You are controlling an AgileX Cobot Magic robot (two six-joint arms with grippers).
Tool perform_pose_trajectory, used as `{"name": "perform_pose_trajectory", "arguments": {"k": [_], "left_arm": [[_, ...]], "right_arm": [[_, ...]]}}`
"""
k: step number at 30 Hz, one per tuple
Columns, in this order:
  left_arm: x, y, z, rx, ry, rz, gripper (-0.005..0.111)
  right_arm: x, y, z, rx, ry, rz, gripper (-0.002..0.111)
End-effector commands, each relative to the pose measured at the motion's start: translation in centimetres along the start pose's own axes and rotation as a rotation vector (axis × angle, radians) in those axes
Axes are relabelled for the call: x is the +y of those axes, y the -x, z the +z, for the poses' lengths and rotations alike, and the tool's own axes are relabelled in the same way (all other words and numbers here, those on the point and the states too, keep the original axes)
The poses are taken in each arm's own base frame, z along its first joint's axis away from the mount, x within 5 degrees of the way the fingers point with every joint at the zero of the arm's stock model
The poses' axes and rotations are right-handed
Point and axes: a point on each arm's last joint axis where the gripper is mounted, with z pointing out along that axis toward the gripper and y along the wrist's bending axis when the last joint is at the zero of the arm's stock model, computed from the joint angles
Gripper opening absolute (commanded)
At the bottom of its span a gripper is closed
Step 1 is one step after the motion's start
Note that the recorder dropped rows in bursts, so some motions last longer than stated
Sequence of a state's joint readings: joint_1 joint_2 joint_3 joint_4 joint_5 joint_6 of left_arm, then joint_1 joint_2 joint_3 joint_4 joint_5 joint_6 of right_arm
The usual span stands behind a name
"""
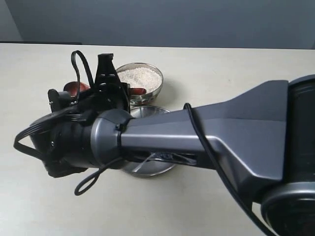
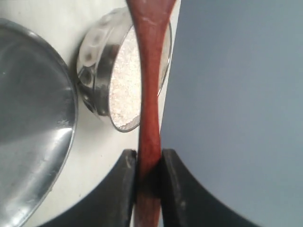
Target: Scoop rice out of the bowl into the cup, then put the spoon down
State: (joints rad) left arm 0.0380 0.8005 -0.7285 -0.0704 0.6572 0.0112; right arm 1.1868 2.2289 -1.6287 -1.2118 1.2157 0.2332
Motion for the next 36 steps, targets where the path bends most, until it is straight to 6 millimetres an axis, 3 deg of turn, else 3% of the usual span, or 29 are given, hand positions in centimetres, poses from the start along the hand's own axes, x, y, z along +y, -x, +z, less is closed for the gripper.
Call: {"name": "perform_pose_trajectory", "arguments": {"k": [1, 16, 23, 28, 36], "left_arm": [[0.1, 0.0, 0.1, 0.001, 0.005, 0.001, 0.000], [0.1, 0.0, 0.1, 0.001, 0.005, 0.001, 0.000], [0.1, 0.0, 0.1, 0.001, 0.005, 0.001, 0.000], [0.1, 0.0, 0.1, -0.001, 0.005, 0.001, 0.000], [0.1, 0.0, 0.1, -0.001, 0.005, 0.001, 0.000]], "right_arm": [[0.1, -0.1, -0.1, 0.011, 0.034, 0.038, -0.001], [1.7, -0.2, 0.1, 0.036, 0.146, -0.045, -0.001], [0.5, -0.4, -0.4, 0.023, 0.104, 0.039, -0.001], [-1.7, -1.3, -1.1, 0.011, 0.098, 0.170, -0.001], [-4.1, -4.9, 0.8, 0.134, 0.354, 0.484, -0.001]]}}
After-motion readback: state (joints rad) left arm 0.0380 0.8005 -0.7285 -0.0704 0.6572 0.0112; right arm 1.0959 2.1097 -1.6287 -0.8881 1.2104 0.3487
